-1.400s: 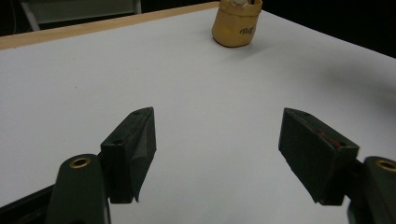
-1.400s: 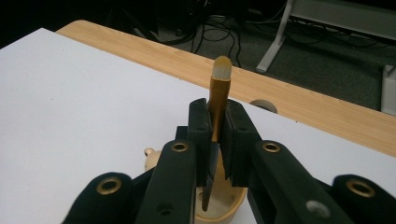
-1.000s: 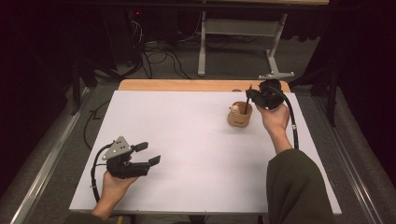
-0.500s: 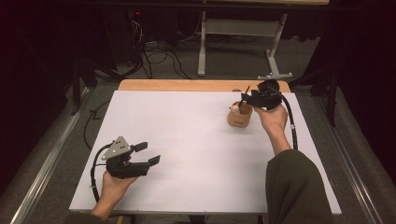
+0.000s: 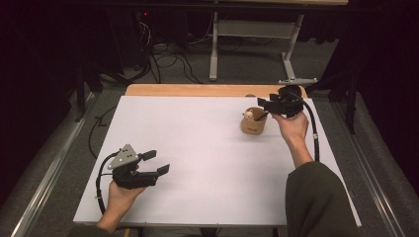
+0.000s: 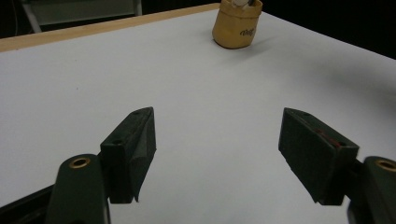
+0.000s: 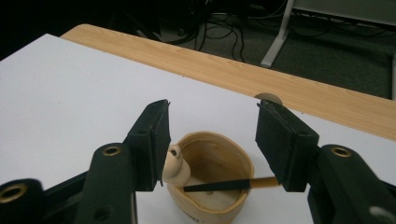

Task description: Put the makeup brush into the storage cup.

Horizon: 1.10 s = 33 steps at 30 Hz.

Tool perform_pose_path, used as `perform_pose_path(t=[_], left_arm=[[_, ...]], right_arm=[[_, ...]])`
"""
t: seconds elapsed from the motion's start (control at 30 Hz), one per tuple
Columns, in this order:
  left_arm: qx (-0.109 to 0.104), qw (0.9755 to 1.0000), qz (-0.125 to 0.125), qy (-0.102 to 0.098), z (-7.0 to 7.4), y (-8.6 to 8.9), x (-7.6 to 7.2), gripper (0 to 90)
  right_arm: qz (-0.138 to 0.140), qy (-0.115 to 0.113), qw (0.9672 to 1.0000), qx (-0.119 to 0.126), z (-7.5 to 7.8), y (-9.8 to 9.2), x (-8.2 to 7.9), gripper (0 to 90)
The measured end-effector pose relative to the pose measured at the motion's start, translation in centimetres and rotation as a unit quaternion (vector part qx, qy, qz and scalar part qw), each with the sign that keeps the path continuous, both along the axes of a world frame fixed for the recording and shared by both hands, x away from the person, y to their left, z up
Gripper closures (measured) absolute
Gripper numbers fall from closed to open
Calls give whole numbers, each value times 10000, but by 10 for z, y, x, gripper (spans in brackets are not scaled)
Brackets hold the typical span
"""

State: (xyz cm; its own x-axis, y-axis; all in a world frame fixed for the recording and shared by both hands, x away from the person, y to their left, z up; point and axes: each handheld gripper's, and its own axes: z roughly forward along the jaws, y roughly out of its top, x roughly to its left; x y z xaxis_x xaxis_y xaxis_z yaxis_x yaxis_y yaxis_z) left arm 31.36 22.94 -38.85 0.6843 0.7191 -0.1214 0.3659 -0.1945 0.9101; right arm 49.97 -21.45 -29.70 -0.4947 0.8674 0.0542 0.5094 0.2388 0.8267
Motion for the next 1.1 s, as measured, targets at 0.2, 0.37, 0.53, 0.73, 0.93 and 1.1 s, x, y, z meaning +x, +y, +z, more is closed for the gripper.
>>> perform_pose_path(t=[0.2,0.37,0.53,0.73,0.93,1.1], left_arm=[[-7,10000,3,1,0,0,0,282],[-8,10000,1,2,0,0,0,282],[-42,10000,38,-3,0,1,0,280],[-33,10000,27,-3,0,1,0,279],[-22,10000,21,7,0,0,1,279],[-58,10000,-7,-10,0,0,0,275]], right_arm=[[87,-113,9999,11,2,1,-8,437],[73,-192,9998,7,2,1,-15,419],[44,-260,9996,-47,2,0,-20,390],[133,-389,9991,-53,3,0,-28,366],[183,-426,9988,-139,2,1,-34,333],[202,-458,9987,-109,2,0,-39,330]])
